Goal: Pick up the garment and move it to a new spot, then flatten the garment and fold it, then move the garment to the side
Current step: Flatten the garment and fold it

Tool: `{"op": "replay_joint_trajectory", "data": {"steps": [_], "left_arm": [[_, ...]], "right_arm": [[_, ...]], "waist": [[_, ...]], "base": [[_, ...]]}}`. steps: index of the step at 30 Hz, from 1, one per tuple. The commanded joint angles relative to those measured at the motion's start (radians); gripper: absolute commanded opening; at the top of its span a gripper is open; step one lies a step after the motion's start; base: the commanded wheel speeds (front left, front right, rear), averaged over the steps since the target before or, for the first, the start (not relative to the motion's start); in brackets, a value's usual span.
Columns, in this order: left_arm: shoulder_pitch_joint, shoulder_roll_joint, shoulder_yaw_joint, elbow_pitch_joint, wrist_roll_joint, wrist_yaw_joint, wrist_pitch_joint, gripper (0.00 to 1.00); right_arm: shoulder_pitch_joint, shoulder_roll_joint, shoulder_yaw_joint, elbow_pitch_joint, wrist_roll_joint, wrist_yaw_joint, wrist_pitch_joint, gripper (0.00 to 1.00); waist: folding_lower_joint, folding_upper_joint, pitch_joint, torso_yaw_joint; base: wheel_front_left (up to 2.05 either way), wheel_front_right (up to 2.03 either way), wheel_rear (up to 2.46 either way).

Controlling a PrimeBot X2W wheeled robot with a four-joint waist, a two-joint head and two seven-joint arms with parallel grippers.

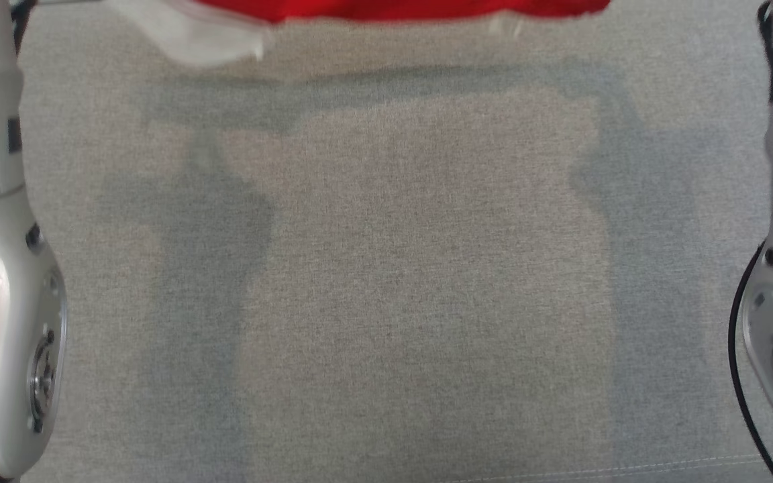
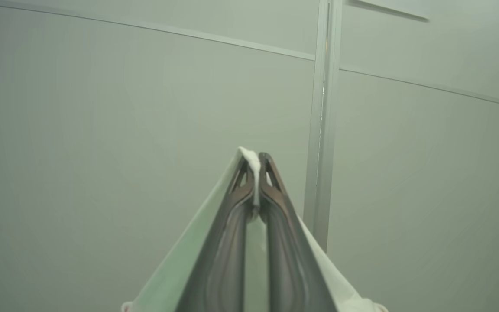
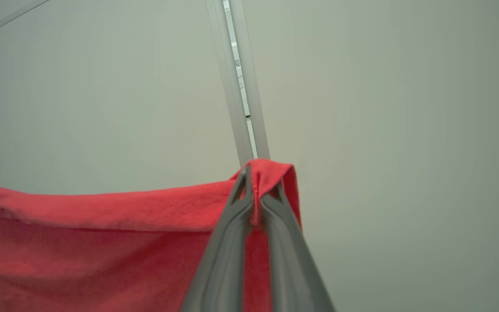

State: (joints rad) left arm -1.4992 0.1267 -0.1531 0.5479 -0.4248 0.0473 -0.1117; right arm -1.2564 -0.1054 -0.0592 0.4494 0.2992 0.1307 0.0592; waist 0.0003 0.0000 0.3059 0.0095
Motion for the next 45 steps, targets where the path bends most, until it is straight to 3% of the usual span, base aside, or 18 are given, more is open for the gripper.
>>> {"op": "replay_joint_trajectory", "data": {"steps": [1, 6, 12, 21, 28, 33, 40, 45], "left_arm": [[-0.073, -0.024, 0.003, 0.032, 0.001, -0.009, -0.069, 0.00], [-0.132, -0.066, -0.007, 0.131, -0.041, -0.067, -0.147, 0.00], [-0.058, -0.075, 0.019, 0.176, -0.044, -0.083, -0.153, 0.00], [0.044, -0.076, 0.078, 0.141, -0.012, -0.127, -0.154, 0.00], [0.114, -0.068, 0.102, 0.055, -0.039, -0.173, -0.154, 0.00], [0.231, -0.023, 0.047, -0.046, -0.118, -0.178, -0.154, 0.00], [0.566, 0.070, -0.031, -0.251, -0.263, -0.179, -0.153, 0.00], [0.892, 0.060, -0.004, -0.370, -0.336, -0.179, -0.153, 0.00]], "right_arm": [[-0.082, 0.004, -0.032, 0.064, -0.029, 0.000, -0.053, 0.00], [-0.228, 0.014, -0.076, 0.273, -0.122, 0.000, -0.182, 0.00], [-0.261, 0.013, -0.105, 0.469, -0.155, 0.000, -0.260, 0.00], [-0.224, 0.027, -0.028, 0.590, -0.088, 0.000, -0.312, 0.00], [-0.140, 0.007, 0.075, 0.543, 0.089, 0.000, -0.323, 0.00], [-0.014, -0.032, 0.184, 0.458, 0.221, 0.000, -0.320, 0.00], [0.286, -0.097, 0.308, 0.260, 0.409, 0.000, -0.321, 0.00], [0.532, -0.117, 0.327, 0.142, 0.503, 0.000, -0.325, 0.00]], "waist": [[-0.0003, 0.0000, 0.122, 0.028], [-0.0003, 0.0000, 0.215, 0.074], [-0.0003, 0.0000, 0.344, 0.087], [-0.0003, 0.0000, 0.422, 0.063], [-0.0003, 0.0000, 0.383, 0.044], [-0.0003, 0.0000, 0.318, 0.040], [-0.0003, 0.0000, 0.180, 0.051], [-0.0003, 0.0000, 0.078, 0.073]], "base": [[0.00, 0.00, 0.00], [0.00, 0.00, 0.00], [0.00, 0.00, 0.00], [0.00, 0.00, 0.00], [0.00, 0.00, 0.00], [0.00, 0.00, 0.00], [0.00, 0.00, 0.00], [0.00, 0.00, 0.00]]}}
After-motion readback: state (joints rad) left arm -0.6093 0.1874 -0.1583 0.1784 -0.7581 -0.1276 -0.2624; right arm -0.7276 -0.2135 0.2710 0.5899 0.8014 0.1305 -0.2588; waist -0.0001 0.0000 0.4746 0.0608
